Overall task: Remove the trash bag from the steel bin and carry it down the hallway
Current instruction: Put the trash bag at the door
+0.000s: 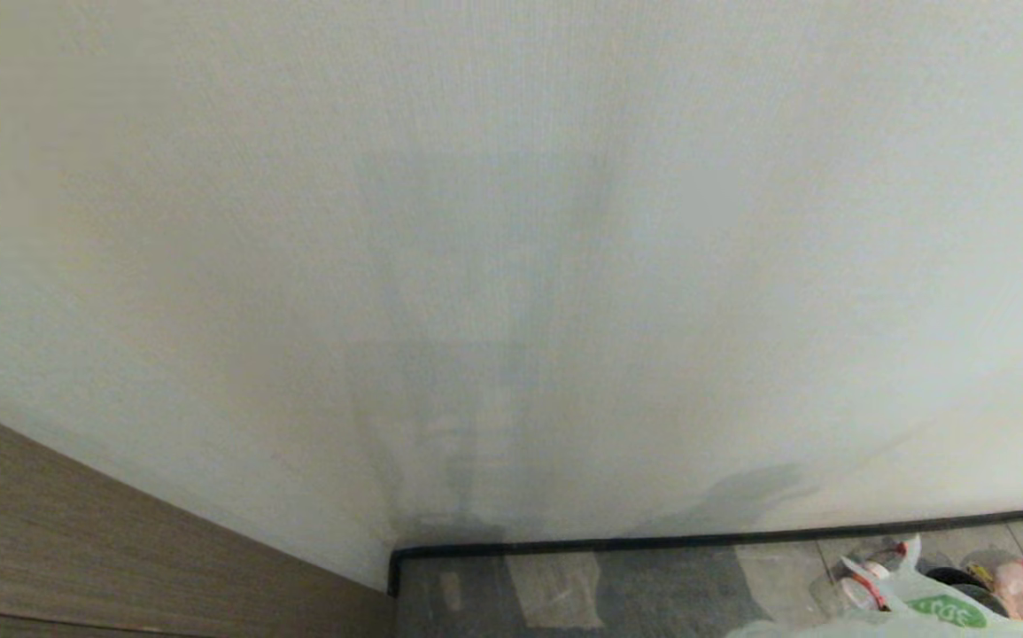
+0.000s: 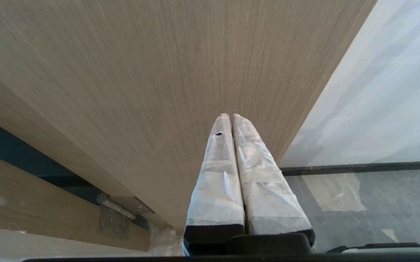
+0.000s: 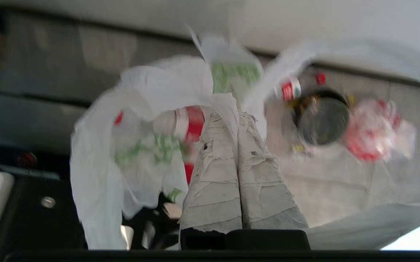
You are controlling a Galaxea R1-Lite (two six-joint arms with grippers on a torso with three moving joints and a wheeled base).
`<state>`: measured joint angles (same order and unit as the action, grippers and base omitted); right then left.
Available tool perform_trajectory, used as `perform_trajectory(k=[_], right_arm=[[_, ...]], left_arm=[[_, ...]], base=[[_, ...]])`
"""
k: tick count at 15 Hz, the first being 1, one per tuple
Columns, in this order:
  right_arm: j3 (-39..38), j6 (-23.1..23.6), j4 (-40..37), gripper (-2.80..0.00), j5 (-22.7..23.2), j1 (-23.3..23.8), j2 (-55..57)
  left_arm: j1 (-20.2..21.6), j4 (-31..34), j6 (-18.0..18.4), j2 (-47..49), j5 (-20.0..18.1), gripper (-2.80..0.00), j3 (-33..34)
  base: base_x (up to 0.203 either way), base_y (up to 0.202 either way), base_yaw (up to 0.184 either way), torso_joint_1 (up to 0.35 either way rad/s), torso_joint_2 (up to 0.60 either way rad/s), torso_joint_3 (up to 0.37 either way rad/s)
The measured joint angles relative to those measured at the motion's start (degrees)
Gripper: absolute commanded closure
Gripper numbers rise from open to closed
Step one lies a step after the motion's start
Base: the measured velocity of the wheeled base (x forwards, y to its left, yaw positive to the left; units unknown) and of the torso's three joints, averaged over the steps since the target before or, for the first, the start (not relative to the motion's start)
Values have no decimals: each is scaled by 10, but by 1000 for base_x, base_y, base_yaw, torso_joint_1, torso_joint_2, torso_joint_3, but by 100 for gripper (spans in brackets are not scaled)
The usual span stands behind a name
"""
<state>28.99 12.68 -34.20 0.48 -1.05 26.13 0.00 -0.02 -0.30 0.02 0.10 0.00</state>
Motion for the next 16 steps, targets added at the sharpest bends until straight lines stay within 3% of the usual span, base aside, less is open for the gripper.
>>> perform_trajectory(k=[6, 12, 16], right_arm=[[-13, 15, -29, 0, -102, -17, 71], [-15, 32, 18, 0, -111, -19, 186], [-13, 91, 64, 0, -116, -19, 263]], left_arm=[[0, 0, 0, 0, 0, 0, 0], [0, 0, 0, 0, 0, 0, 0], [0, 0, 0, 0, 0, 0, 0]], base=[[0, 0, 0, 0, 0, 0], [0, 0, 0, 0, 0, 0], [0, 0, 0, 0, 0, 0]])
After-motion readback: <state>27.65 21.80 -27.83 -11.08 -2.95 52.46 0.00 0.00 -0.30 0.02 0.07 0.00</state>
